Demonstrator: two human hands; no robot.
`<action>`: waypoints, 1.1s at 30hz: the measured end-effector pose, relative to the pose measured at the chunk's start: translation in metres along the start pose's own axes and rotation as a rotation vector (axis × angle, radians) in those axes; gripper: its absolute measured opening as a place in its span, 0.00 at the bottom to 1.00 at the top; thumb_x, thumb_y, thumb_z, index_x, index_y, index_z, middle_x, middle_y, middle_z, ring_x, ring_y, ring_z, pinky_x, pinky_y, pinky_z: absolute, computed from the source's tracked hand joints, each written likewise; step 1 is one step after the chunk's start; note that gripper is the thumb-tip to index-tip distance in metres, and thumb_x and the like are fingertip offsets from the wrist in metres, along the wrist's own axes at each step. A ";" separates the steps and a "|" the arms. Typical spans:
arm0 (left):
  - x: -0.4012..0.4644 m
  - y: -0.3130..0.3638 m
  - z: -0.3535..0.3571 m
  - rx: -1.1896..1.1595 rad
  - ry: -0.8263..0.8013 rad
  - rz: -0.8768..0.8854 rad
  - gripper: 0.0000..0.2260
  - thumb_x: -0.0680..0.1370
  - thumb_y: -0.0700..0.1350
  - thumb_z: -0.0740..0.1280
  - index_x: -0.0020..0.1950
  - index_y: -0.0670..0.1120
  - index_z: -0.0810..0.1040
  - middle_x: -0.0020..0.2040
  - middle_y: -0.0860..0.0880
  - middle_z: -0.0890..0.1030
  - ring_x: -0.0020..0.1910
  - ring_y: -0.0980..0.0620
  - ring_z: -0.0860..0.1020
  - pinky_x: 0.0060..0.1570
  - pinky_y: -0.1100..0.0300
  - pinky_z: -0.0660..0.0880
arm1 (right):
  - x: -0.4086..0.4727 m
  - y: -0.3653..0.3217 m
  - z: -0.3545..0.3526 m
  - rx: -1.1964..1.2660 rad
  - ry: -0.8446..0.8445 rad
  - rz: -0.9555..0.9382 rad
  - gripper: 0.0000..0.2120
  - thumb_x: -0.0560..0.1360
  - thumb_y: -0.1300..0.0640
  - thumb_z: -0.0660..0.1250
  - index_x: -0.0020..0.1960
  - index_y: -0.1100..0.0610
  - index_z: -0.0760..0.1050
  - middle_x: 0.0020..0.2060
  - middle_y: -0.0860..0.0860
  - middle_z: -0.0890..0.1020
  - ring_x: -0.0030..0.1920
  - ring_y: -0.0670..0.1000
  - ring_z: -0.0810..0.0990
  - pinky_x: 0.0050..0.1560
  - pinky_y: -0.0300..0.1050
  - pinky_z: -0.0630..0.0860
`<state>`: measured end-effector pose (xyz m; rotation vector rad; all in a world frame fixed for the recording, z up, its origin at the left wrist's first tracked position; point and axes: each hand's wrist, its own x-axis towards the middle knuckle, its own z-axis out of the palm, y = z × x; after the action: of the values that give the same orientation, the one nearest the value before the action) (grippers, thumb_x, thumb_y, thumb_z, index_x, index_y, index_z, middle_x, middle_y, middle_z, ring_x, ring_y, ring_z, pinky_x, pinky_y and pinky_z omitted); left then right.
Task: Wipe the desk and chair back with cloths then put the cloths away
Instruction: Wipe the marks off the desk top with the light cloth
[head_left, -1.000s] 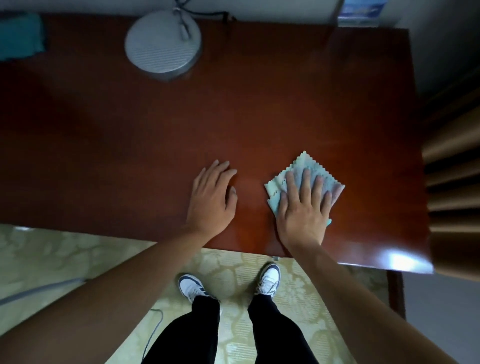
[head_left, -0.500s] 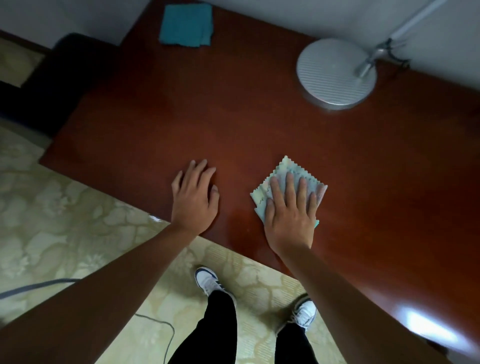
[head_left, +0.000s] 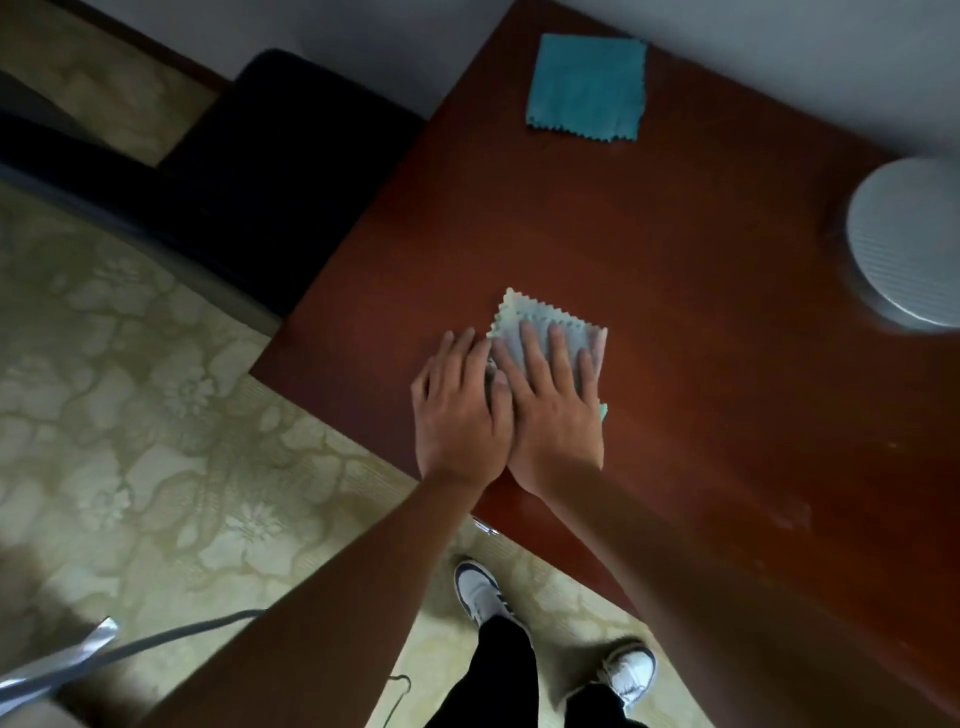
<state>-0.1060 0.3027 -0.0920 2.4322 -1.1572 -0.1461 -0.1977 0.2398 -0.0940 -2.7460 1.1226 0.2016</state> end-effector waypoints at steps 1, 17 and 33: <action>0.001 0.000 0.001 0.014 -0.005 0.003 0.20 0.82 0.49 0.53 0.70 0.45 0.73 0.71 0.46 0.74 0.74 0.48 0.67 0.71 0.51 0.62 | -0.001 0.000 -0.002 0.005 -0.010 -0.005 0.29 0.82 0.44 0.42 0.81 0.49 0.42 0.80 0.53 0.46 0.79 0.58 0.38 0.78 0.62 0.43; -0.026 0.046 0.007 0.097 -0.044 0.291 0.18 0.79 0.46 0.58 0.66 0.43 0.77 0.70 0.45 0.75 0.73 0.45 0.69 0.69 0.44 0.63 | -0.062 0.073 -0.007 0.129 -0.006 0.057 0.26 0.83 0.44 0.42 0.80 0.48 0.52 0.80 0.50 0.52 0.80 0.56 0.44 0.78 0.59 0.44; -0.050 0.219 0.069 0.111 -0.372 0.424 0.20 0.80 0.45 0.60 0.73 0.44 0.72 0.75 0.46 0.70 0.77 0.44 0.62 0.75 0.44 0.60 | -0.116 0.420 -0.037 0.205 0.109 0.789 0.27 0.83 0.43 0.41 0.80 0.47 0.47 0.80 0.52 0.52 0.80 0.56 0.47 0.77 0.62 0.41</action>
<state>-0.3131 0.1962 -0.0638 2.2454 -1.8610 -0.4239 -0.5732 0.0156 -0.0802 -2.0262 2.0676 0.0233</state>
